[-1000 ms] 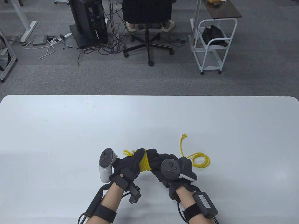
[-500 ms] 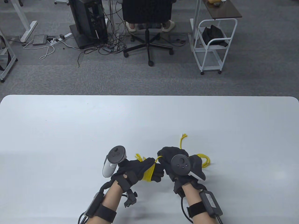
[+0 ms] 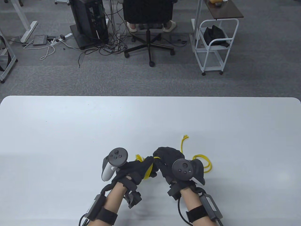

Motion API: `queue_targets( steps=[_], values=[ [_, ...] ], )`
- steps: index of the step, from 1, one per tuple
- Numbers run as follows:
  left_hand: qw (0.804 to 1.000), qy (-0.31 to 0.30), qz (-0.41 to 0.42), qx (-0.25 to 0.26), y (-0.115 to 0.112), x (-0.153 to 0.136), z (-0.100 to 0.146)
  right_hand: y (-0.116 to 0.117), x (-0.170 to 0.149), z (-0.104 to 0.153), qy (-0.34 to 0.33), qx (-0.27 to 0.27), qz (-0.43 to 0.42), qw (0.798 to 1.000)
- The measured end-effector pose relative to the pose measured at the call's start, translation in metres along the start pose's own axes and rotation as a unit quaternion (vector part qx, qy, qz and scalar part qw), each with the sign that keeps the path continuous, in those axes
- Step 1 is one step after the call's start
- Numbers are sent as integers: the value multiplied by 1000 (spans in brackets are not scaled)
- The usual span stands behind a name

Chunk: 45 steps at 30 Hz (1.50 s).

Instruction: Coil the rope

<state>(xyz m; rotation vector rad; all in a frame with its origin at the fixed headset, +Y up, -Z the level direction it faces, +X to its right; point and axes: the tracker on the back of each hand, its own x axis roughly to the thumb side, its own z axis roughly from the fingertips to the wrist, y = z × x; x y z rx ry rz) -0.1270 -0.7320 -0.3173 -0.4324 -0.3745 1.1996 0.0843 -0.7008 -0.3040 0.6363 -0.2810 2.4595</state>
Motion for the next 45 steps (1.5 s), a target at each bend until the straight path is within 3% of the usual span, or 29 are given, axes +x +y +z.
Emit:
queue_targets(
  steps=[12, 27, 35, 39, 45],
  values=[
    [992, 2, 38, 119, 13, -2, 8, 12, 15, 2, -49, 14, 24, 998],
    [984, -32, 52, 169, 23, 1, 13, 26, 19, 2, -58, 71, 58, 994],
    [976, -99, 129, 142, 24, 1, 13, 31, 12, 0, -34, 112, 77, 990],
    [963, -131, 214, 97, 19, -1, 10, 30, 6, -1, -19, 114, 73, 991],
    [960, -160, 228, 34, 10, 2, 6, 26, -6, -2, 13, 118, 71, 990]
  ],
)
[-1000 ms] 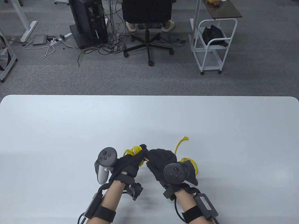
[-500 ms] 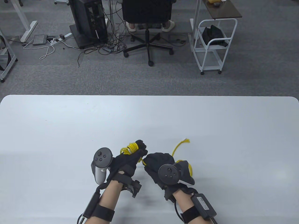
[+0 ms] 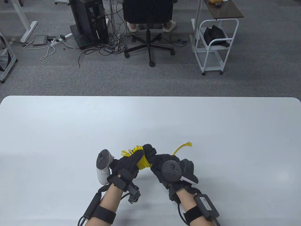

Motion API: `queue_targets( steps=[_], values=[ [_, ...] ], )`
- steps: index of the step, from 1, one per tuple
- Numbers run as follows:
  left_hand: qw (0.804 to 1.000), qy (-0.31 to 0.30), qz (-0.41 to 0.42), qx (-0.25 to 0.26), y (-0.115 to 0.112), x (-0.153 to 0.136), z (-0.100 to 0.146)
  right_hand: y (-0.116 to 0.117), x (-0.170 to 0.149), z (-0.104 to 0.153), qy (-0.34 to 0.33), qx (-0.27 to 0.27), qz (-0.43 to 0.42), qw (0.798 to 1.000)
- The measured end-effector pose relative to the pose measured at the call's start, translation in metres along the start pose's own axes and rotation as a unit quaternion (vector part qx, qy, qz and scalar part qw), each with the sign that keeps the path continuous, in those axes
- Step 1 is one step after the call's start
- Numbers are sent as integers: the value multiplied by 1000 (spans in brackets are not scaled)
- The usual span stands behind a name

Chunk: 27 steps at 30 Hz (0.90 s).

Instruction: Coil the rope

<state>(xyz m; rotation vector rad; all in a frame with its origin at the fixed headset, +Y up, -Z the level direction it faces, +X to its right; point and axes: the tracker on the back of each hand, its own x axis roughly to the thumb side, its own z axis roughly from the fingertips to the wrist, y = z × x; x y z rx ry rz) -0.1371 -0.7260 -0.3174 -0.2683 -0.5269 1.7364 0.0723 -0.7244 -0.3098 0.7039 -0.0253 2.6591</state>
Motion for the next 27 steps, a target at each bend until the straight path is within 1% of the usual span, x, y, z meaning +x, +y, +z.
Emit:
queue_targets(
  steps=[2, 5, 8, 12, 16, 19, 23, 27],
  values=[
    [1000, 4, -11, -27, -3, -1, -2, -2, -4, 0, 11, -2, 0, 1000],
    [998, 16, -44, -50, -6, -2, -4, -4, -8, 1, 23, -8, 11, 1000],
    [993, 36, -67, -85, -11, -4, -6, -7, -12, 2, 34, -15, 19, 999],
    [984, 72, -95, -135, -17, -9, -8, -11, -16, 3, 49, -35, 25, 998],
    [972, 101, -140, -160, -22, -12, -9, -18, -19, 6, 59, -63, 21, 996],
    [965, 117, -169, -164, -23, -14, -9, -23, -20, 7, 61, -88, 16, 994],
    [961, 129, -193, -149, -21, -16, -9, -28, -19, 9, 56, -113, 3, 992],
    [963, 142, -196, -119, -17, -17, -7, -28, -12, 9, 39, -129, -10, 991]
  ],
)
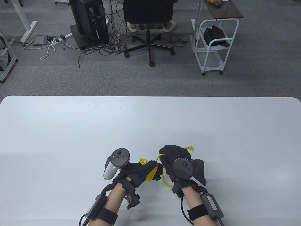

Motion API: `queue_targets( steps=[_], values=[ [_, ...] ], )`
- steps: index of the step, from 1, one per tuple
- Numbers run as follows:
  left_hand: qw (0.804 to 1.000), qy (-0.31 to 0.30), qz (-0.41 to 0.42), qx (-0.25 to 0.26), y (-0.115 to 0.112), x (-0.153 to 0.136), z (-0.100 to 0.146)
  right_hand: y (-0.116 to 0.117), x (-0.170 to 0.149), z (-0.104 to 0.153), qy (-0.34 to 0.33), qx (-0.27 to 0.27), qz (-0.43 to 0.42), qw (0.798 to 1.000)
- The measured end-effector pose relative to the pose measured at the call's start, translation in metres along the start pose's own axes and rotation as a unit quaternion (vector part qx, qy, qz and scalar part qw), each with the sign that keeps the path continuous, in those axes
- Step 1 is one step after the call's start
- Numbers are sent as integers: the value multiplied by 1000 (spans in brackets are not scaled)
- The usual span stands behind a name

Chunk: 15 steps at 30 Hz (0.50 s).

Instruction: Coil the rope

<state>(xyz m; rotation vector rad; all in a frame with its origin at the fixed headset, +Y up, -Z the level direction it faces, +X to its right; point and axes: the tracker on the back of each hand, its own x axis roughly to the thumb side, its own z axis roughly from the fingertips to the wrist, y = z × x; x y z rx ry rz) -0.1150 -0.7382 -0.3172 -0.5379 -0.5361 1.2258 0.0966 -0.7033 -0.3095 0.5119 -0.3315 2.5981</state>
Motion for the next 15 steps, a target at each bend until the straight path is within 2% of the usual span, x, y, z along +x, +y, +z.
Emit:
queue_targets(
  steps=[6, 10, 15],
  values=[
    [998, -12, 26, 57, 10, -2, 5, 2, 14, 1, -27, -7, -19, 999],
    [991, -25, 56, 123, 18, -2, 12, 3, 27, 4, -60, -15, -1, 998],
    [982, -62, 108, 143, 26, -2, 17, 9, 37, 4, -76, 0, -1, 997]
  ],
)
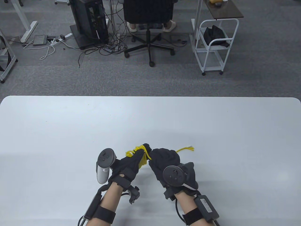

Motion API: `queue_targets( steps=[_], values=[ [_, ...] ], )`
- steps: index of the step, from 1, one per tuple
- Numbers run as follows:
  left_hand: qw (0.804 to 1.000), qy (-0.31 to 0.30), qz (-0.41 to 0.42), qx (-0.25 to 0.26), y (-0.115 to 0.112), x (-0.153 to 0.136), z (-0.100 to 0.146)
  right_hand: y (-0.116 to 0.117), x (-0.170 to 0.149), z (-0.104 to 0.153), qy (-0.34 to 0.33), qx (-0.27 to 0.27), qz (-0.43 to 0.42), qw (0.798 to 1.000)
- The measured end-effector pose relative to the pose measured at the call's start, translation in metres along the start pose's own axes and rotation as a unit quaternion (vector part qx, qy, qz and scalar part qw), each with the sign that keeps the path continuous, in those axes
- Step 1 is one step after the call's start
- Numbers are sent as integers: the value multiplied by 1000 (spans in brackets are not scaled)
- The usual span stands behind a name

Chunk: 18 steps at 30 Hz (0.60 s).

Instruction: Coil the rope

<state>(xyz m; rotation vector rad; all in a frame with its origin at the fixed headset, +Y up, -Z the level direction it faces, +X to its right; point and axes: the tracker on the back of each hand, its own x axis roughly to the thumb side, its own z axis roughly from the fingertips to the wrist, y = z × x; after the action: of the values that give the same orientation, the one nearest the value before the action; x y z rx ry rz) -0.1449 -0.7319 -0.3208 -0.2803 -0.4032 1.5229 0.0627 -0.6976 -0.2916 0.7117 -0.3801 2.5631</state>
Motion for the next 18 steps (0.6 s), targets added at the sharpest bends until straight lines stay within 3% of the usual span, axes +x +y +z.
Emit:
queue_targets(
  steps=[9, 14, 18],
  values=[
    [997, -51, 63, 3, 2, 4, 1, 5, -2, 0, -2, 39, 22, 999],
    [990, -63, 126, -24, -2, 6, 0, 8, -11, -1, 9, 75, 26, 997],
    [994, -60, 77, -48, -9, 8, -2, 11, -16, -2, 13, 99, 36, 994]
  ],
)
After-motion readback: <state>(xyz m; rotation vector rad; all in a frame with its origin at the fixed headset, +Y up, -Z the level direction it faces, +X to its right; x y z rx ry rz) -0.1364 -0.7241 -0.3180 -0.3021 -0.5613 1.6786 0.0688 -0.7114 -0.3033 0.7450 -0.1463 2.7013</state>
